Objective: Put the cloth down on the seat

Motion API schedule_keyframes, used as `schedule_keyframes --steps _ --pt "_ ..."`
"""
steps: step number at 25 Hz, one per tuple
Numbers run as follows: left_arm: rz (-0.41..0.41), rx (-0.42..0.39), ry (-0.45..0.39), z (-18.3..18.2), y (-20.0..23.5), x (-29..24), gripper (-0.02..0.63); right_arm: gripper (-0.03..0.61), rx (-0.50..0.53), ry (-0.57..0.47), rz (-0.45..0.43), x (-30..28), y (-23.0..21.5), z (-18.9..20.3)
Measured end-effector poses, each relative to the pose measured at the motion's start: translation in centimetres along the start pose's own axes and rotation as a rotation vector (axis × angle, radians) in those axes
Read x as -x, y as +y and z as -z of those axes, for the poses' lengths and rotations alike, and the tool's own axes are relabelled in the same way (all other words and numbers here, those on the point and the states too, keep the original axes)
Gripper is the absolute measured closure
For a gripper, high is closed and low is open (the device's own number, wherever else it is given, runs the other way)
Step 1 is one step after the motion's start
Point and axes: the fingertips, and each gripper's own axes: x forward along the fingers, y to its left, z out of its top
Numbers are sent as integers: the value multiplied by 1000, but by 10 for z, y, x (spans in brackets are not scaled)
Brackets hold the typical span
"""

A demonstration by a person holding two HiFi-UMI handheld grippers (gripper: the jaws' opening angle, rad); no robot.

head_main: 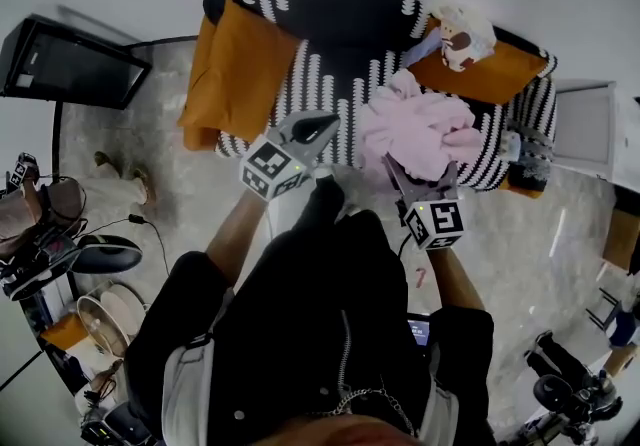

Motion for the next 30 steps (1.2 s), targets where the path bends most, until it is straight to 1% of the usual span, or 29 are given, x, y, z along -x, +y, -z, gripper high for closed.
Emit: schedule_keyframes --steps 4,8,12,17,21,26,30 --pt "0 14 -9 5 1 -2 604 174 9 0 0 2 3 3" --pt "-1 31 3 8 12 -11 604 174 3 4 4 -9 -4 4" --pt "-11 30 6 8 18 -21 604 175 -4 -10 -4 -19 -11 3" --pt "-42 39 9 6 36 -36 604 173 -1 -30 -23 -41 -28 0" --pt "-58 41 12 6 48 -50 604 174 -3 -16 -25 -59 -48 5" --pt "-74 45 44 21 59 -62 604 174 -22 -29 -8 -76 -70 12" --pt "-97 56 56 32 68 -72 604 173 -16 -22 -20 -88 -84 23"
